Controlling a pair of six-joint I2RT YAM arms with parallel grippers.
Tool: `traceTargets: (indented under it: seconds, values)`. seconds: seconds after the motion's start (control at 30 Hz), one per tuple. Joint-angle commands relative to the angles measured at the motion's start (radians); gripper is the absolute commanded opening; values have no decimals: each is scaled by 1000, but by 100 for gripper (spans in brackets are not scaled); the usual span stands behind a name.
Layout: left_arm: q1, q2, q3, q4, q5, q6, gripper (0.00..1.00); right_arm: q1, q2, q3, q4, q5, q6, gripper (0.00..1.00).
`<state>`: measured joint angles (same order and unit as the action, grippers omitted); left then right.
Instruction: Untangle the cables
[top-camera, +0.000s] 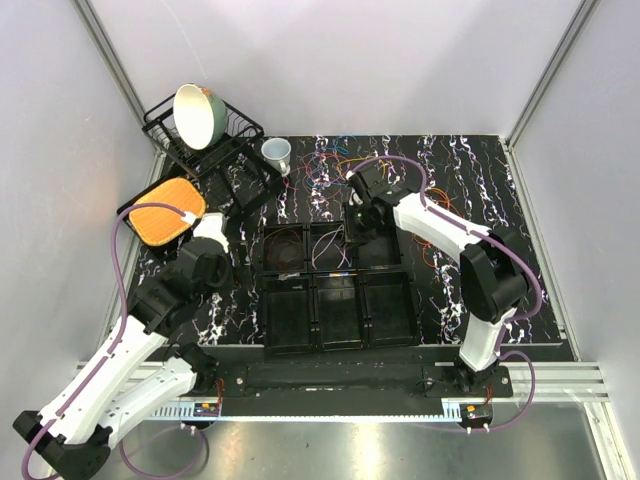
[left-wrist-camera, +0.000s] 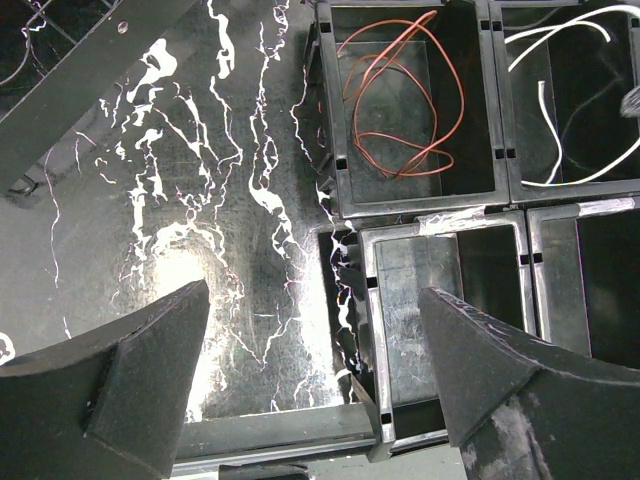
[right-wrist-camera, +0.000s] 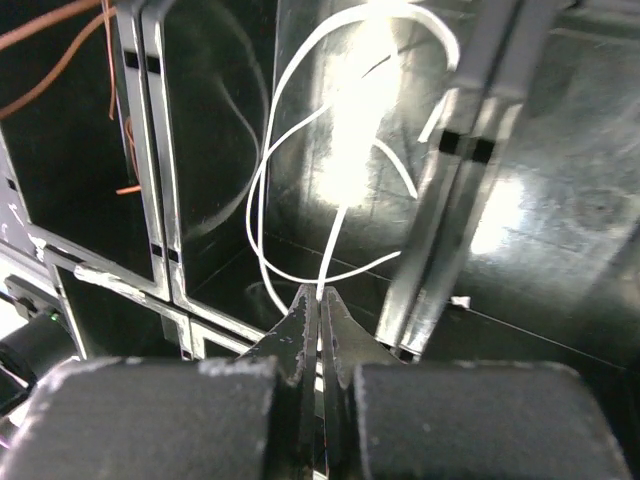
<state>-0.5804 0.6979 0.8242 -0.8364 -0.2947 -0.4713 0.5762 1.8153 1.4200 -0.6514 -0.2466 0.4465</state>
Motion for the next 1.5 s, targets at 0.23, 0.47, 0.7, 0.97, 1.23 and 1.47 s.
traceTargets:
  seconds: [0.23,0.47,0.7,0.97,1.23,1.47]
  values:
    - [17,8,23,33,26,7,88,47,75,60,52,0,1,0]
    - [17,8,21,34,25,7,88,48,23,152,-92,102,-25,17]
    - [24,9,21,34,31,7,88,48,7,240,-227,188,-72,50]
    - [25,12,20,36,35,8,88,47,-60,373,-404,492,-135,65]
    - [30,9,21,36,39,8,88,33,-114,359,-263,648,-121,68]
    - [30,0,20,39,43,10,88,-139,-191,226,-214,804,-17,68]
